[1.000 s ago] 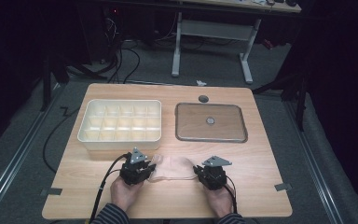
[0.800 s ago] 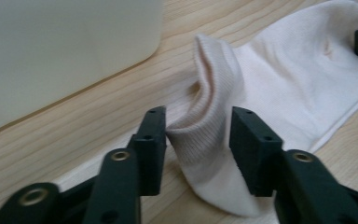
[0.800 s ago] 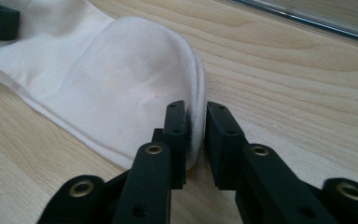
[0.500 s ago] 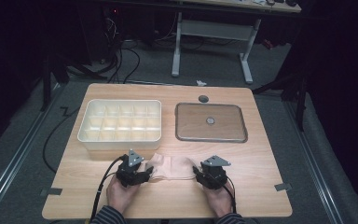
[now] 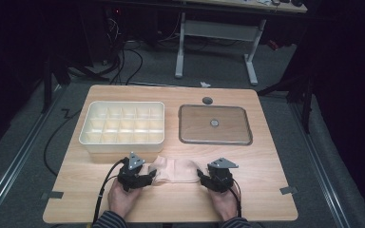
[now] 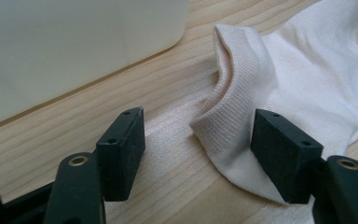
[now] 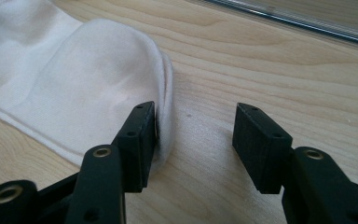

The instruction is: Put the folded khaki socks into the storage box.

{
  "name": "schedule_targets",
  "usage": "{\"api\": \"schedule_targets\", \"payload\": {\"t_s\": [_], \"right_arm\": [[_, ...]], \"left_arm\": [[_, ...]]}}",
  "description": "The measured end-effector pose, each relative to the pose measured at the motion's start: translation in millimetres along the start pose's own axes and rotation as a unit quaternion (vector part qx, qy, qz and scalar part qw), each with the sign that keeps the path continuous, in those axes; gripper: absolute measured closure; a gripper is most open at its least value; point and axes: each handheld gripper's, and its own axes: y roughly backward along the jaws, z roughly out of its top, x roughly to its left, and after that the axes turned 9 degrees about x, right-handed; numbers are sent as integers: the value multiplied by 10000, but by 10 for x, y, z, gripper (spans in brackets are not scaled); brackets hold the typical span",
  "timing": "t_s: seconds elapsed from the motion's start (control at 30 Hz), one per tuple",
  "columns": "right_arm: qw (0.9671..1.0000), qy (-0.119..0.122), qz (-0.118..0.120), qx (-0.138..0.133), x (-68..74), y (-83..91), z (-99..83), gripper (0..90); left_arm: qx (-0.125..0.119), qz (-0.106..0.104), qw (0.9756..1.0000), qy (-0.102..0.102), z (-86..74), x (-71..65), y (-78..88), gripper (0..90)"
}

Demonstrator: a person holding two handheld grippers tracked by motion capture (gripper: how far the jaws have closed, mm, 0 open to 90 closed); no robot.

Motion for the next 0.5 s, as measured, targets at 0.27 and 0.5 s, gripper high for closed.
{"api": "schedule_targets", "payload": {"t_s": [0.27, 0.5], "right_arm": [[9997, -17, 23, -229, 25, 174, 34, 548], [9994, 240, 61, -239, 175, 285, 157, 687]], "left_arm": [[5, 13, 10000, -6, 1, -5, -2, 353], [18, 10, 10000, -35, 4, -10, -5, 333]]}}
